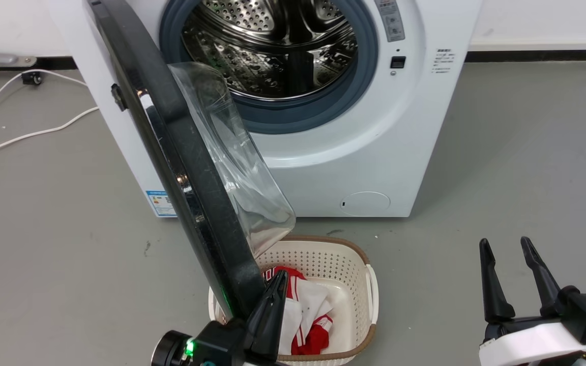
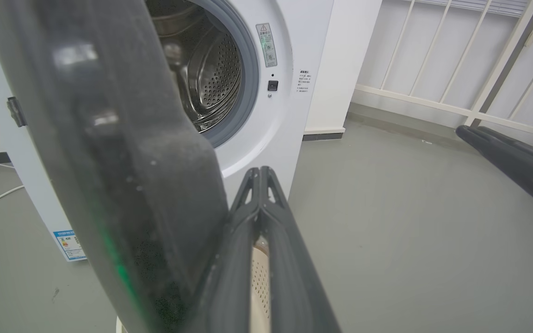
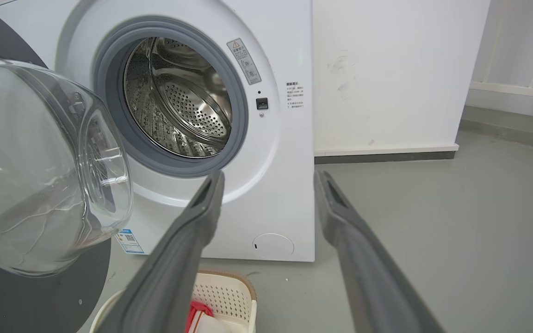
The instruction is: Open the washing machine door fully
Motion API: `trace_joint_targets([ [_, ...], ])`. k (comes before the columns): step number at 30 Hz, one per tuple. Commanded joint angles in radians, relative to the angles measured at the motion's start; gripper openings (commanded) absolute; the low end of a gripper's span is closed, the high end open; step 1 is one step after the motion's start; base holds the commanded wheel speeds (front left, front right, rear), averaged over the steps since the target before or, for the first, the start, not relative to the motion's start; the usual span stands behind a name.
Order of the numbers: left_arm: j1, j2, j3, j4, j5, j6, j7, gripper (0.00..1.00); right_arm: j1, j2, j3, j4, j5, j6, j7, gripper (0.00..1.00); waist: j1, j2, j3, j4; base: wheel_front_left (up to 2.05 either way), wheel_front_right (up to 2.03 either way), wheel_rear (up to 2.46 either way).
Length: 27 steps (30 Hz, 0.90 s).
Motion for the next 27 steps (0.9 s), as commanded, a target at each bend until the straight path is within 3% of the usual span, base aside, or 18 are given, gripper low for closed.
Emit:
trace_joint_targets([
  [1, 0.016, 0.008, 0.013, -0.004, -0.001, 0.014, -0.005, 0.0, 0.016, 0.004, -0.003, -0.001, 0.006, -0.001, 0.0, 1.0, 0.0, 0.0, 0.002, 0.012, 0.0, 0.0, 0.0],
  [8, 0.066, 0.012, 0.02, -0.032, 0.002, 0.049, -0.018, 0.0, 0.026, 0.004, -0.013, -0.015, 0.003, -0.001, 0.011, 1.0, 0.0, 0.0, 0.012, 0.09, 0.0, 0.0, 0.0],
  [19, 0.11, 0.023, 0.058, -0.05, -0.023, 0.086, -0.029, 0.0, 0.031, 0.003, -0.026, -0.039, 0.0, -0.001, 0.028, 1.0, 0.0, 0.0, 0.029, 0.282, 0.0, 0.0, 0.0],
  [27, 0.048, 0.05, 0.162, 0.023, -0.073, 0.103, -0.076, 0.0, 0.018, 0.003, -0.015, -0.035, -0.002, -0.001, 0.038, 1.0, 0.0, 0.0, 0.033, 0.34, 0.0, 0.0, 0.0],
])
